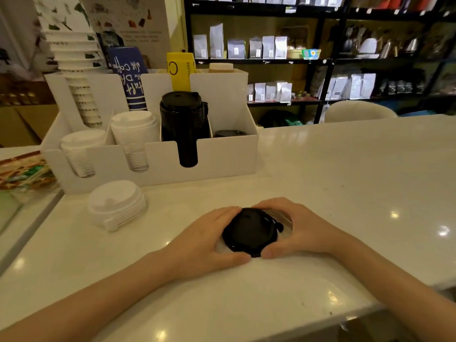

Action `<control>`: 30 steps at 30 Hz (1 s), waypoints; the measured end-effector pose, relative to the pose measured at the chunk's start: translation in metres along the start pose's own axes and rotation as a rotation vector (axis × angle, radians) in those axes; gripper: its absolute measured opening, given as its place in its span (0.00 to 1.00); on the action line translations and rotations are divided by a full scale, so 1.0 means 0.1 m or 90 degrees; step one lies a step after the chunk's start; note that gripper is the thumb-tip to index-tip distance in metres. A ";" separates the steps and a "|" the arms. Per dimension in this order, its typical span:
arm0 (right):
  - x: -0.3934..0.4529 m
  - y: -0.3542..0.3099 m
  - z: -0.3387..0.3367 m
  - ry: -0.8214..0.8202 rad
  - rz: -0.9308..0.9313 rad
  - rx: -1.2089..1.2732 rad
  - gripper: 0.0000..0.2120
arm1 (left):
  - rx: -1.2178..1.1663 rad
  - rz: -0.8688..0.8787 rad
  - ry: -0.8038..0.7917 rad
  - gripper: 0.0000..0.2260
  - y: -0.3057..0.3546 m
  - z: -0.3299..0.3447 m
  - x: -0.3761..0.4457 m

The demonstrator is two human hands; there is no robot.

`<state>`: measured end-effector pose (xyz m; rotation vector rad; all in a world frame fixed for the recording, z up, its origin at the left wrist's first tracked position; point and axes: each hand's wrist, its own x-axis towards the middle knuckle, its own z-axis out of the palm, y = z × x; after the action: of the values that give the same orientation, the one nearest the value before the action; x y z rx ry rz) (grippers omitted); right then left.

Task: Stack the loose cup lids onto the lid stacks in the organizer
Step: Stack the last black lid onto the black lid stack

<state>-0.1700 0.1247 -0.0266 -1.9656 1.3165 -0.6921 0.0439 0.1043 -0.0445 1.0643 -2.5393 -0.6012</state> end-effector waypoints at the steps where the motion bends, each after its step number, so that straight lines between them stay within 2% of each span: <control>1: 0.00 0.01 0.00 0.002 -0.002 -0.009 0.29 | -0.019 -0.002 0.001 0.35 0.01 0.00 0.01; 4: 0.02 0.07 0.00 -0.001 0.004 -0.027 0.32 | -0.075 -0.007 0.018 0.33 0.04 -0.03 0.02; 8: 0.07 0.07 -0.04 0.003 -0.004 0.024 0.32 | -0.121 -0.019 0.058 0.31 0.04 -0.12 0.05; 12: 0.18 0.03 -0.11 0.011 -0.016 0.043 0.31 | -0.123 -0.036 0.100 0.35 0.01 -0.30 0.14; 17: 0.39 -0.17 -0.29 0.040 -0.044 0.075 0.30 | -0.135 -0.020 0.149 0.33 0.10 -0.67 0.26; 20: 0.53 -0.30 -0.39 0.059 -0.078 0.080 0.30 | -0.112 -0.010 0.159 0.29 0.14 -0.90 0.35; 24: 0.75 -0.43 -0.51 0.088 -0.116 0.083 0.34 | -0.085 0.006 0.168 0.29 0.14 -1.22 0.47; 30: 1.16 -0.66 -0.67 0.142 -0.184 0.091 0.29 | -0.123 -0.003 0.212 0.29 -0.01 -1.60 0.65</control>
<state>-0.1400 0.0186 0.0744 -2.0253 1.0811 -1.1397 0.0723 0.0153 0.1012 1.0080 -2.1472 -0.5999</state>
